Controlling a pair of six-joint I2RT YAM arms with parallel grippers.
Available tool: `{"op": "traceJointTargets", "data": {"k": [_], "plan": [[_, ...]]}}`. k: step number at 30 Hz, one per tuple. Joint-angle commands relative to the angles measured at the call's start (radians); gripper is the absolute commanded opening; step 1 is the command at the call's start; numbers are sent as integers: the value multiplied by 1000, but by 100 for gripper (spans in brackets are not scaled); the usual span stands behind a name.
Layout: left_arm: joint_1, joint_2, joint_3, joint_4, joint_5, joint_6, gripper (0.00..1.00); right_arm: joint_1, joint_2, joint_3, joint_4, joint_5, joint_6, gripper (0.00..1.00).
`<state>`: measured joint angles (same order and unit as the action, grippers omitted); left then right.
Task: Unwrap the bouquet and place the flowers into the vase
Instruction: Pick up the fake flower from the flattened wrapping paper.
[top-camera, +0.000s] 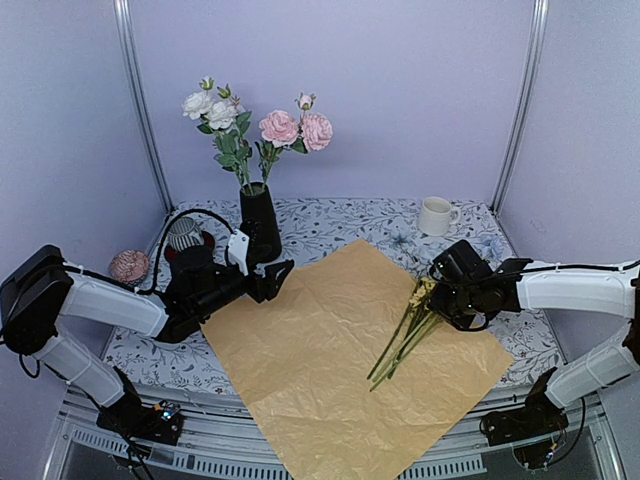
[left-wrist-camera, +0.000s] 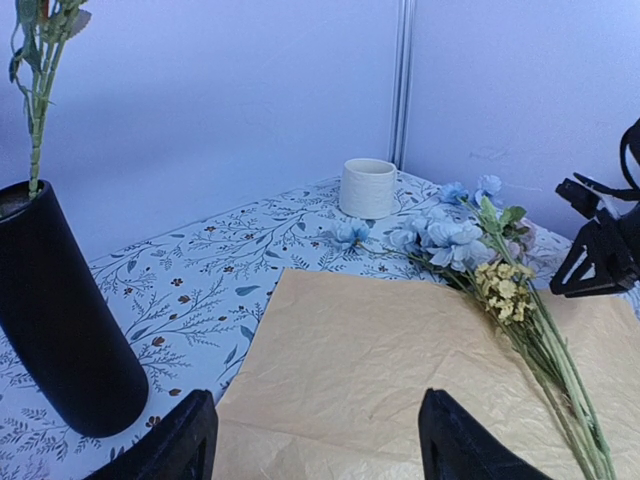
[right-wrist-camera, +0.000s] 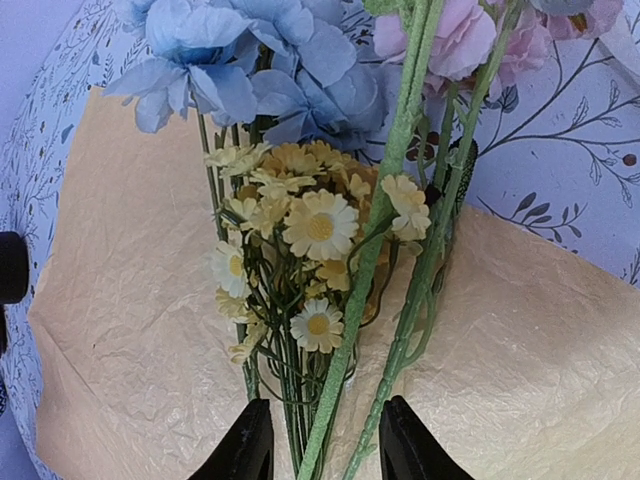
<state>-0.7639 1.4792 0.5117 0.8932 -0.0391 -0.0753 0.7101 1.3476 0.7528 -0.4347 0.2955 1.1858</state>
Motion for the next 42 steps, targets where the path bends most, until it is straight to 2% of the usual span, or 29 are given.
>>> {"op": "traceJointTargets", "data": {"k": [1, 14, 22, 35, 42], "plan": [[-13, -11, -1, 16, -8, 16, 71, -9, 13, -5, 17, -12, 0, 39], [-17, -13, -1, 16, -12, 17, 71, -18, 54, 4, 32, -25, 8, 36], [-17, -14, -1, 16, -14, 20, 71, -30, 127, 23, 51, -32, 1, 32], [-19, -16, 0, 15, -16, 24, 71, -44, 216, 51, 95, -54, -20, 30], [-20, -17, 1, 13, -17, 25, 71, -46, 213, 49, 98, -60, -28, 23]]}}
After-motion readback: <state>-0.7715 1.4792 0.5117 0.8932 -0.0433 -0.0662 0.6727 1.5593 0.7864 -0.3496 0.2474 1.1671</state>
